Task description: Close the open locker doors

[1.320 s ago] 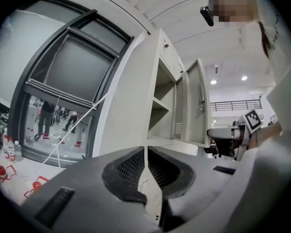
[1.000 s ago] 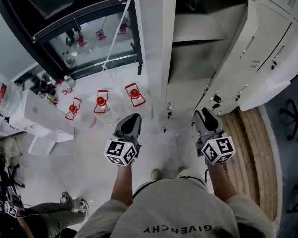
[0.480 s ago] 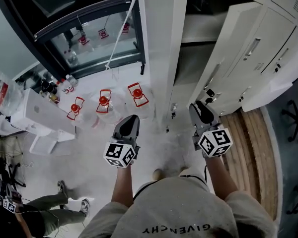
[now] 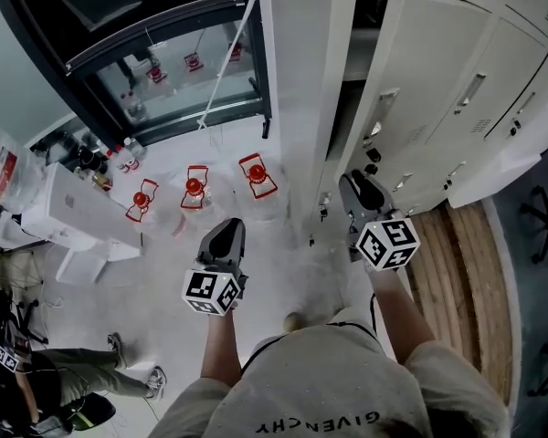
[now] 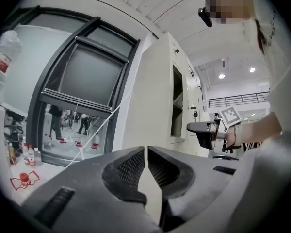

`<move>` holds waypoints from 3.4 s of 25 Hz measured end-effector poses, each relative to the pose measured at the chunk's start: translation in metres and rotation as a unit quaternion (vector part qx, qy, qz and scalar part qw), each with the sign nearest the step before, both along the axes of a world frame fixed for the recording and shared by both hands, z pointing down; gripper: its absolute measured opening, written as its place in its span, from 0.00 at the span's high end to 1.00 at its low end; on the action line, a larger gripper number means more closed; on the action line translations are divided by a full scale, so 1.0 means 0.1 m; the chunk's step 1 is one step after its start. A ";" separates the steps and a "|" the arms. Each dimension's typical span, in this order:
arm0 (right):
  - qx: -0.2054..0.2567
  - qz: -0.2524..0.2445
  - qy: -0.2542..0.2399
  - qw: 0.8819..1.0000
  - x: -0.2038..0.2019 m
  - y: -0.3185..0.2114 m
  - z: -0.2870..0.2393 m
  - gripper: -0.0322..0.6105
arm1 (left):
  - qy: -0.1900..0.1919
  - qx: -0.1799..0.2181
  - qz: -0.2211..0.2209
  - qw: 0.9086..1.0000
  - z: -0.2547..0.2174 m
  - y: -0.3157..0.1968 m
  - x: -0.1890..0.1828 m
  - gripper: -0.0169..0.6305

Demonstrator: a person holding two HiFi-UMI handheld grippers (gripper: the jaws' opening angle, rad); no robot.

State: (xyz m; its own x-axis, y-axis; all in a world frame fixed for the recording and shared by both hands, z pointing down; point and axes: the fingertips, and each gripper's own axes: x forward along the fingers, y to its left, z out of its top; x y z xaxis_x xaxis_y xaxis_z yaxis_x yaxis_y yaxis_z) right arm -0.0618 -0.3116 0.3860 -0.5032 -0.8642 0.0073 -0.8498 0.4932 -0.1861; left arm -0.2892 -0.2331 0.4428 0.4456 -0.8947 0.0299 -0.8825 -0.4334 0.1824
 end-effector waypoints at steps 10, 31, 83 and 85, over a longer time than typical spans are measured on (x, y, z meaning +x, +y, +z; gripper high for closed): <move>-0.001 0.003 0.012 1.000 -0.16 -0.33 0.03 0.78 | -0.001 0.001 -0.005 1.000 0.02 0.02 -0.15 0.95; -0.009 0.019 0.039 0.999 -0.15 -0.57 0.10 0.84 | 0.016 -0.039 -0.023 0.999 0.32 0.32 -0.27 0.95; 0.062 -0.085 0.031 0.994 2.47 2.76 0.10 0.95 | -0.018 0.006 -0.101 0.995 -0.12 2.59 1.78 0.95; 0.069 -0.086 0.025 0.994 2.54 2.84 0.06 0.95 | -0.020 0.011 -0.102 0.995 -0.16 2.68 1.85 0.95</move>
